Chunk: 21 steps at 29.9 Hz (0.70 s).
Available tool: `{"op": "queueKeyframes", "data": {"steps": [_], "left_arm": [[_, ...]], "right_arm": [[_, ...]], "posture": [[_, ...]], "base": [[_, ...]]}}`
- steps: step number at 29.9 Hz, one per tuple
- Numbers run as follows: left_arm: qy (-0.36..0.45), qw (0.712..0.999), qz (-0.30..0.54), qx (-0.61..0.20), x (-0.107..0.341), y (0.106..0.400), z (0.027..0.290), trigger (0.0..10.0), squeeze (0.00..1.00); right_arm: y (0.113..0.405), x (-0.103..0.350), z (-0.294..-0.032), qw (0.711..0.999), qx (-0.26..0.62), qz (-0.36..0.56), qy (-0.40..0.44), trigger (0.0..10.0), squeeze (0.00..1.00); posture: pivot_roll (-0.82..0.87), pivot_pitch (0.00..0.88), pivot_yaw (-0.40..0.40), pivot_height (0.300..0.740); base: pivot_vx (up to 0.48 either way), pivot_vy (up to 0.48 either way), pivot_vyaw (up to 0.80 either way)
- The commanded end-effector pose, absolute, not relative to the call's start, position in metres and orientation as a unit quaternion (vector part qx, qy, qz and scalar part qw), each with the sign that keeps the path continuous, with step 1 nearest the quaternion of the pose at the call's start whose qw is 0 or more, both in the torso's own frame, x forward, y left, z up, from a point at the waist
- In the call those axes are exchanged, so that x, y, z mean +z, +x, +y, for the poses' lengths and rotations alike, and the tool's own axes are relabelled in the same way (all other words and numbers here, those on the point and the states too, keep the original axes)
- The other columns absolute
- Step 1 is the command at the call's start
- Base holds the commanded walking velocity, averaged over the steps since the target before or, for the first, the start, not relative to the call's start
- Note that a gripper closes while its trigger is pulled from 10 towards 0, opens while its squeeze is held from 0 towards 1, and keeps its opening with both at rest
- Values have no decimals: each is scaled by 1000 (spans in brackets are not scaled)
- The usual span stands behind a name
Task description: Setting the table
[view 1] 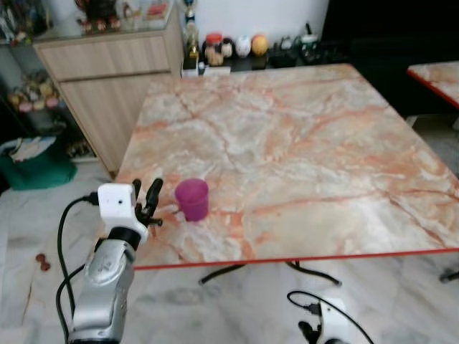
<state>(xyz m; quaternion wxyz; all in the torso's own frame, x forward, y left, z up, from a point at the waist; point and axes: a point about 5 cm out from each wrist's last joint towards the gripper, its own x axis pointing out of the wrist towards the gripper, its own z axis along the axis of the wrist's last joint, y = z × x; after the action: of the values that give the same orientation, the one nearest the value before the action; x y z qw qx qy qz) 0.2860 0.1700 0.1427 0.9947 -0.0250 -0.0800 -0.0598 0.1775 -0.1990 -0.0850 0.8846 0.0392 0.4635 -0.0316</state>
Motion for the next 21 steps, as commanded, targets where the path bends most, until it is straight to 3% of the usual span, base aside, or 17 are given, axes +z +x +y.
{"op": "queueKeyframes", "data": {"steps": [1, 13, 21], "left_arm": [[-20, 996, -80, -42, 141, 283, 181, 10000, 0], [-22, 995, -87, -44, 143, 283, 181, 10000, 0], [-23, 995, -91, -45, 145, 284, 181, 10000, 0]], "right_arm": [[180, -85, -193, 886, -22, 462, 40, 10000, 0], [180, -85, -193, 885, -19, 463, 40, 10000, 0], [180, -85, -192, 885, -17, 463, 40, 10000, 0]], "posture": [[-33, 0, 54, 740], [-27, 0, 53, 740], [-31, 0, 55, 740]], "base": [[0, 0, 0], [0, 0, 0], [259, 0, 0]]}}
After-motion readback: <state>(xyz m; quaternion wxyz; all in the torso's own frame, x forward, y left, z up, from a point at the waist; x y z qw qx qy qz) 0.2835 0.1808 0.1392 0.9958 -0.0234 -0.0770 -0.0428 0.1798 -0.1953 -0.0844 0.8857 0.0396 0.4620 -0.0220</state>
